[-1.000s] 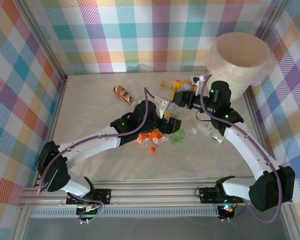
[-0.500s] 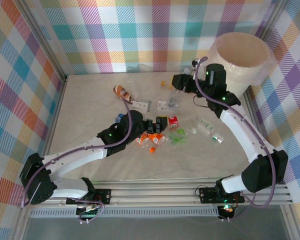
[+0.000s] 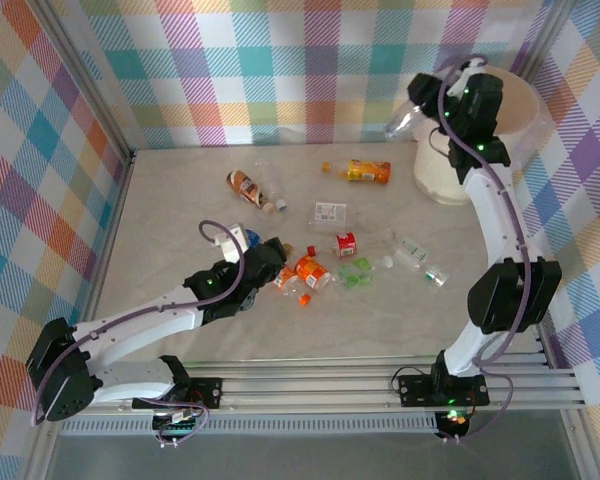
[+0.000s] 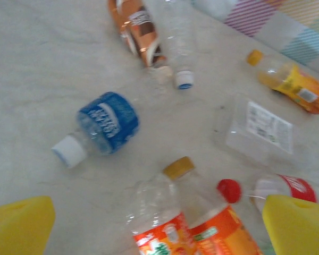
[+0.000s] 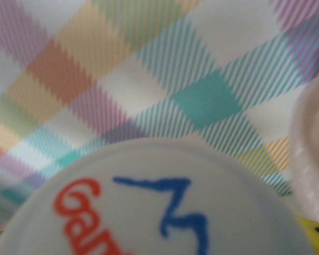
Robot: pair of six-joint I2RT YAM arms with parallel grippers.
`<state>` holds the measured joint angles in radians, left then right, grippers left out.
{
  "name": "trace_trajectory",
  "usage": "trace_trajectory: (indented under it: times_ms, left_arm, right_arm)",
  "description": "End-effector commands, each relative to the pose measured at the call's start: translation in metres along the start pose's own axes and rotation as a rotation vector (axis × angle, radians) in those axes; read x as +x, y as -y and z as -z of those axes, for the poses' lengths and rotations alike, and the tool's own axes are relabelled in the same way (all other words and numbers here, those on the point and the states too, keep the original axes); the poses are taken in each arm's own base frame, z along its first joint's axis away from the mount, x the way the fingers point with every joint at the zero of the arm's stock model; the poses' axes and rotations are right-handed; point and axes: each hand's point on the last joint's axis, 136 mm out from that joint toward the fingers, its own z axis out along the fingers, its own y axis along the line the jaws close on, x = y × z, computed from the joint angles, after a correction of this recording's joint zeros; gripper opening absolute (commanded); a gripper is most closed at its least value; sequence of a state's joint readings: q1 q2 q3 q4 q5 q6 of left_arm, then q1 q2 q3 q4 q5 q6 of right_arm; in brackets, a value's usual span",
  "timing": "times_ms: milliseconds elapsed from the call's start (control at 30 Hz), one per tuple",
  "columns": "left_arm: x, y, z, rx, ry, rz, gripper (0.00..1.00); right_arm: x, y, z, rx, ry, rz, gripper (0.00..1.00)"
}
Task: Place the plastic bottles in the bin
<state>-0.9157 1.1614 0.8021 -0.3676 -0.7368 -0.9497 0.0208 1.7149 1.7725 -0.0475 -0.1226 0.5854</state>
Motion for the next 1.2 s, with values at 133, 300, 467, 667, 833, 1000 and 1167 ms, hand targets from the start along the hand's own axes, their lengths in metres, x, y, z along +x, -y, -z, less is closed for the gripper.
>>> trace_trajectory:
  times_ms: [133,300,467,667,833,1000,1167]
  left_arm:
    - [0.004,-0.039,0.005,-0.048,0.060,0.135,1.00]
    - [0.001,-0.045,0.007,-0.050,0.086,0.138,1.00]
    - [0.001,-0.048,0.009,-0.029,0.084,0.144,1.00]
    - [0.009,-0.044,0.008,0.007,0.018,0.137,1.00]
    - [0.015,-0.042,0.004,0.022,-0.013,0.149,1.00]
    - [0.016,-0.040,0.002,0.027,-0.025,0.148,1.00]
    - [0.019,-0.037,-0.001,0.027,-0.048,0.133,1.00]
  right_arm:
    - [-0.097,0.053,0.009,0.144,0.405,-0.181,0.48]
    - [-0.108,0.094,0.008,0.266,0.501,-0.268,0.50]
    - [-0.106,0.135,0.003,0.415,0.564,-0.290,0.50]
    - [-0.107,0.147,-0.010,0.428,0.571,-0.298,0.51]
    - [-0.106,0.144,-0.010,0.442,0.608,-0.288,0.57]
    - [-0.106,0.143,-0.007,0.449,0.616,-0.279,0.60]
    - [-0.098,0.144,-0.004,0.463,0.580,-0.272,0.69]
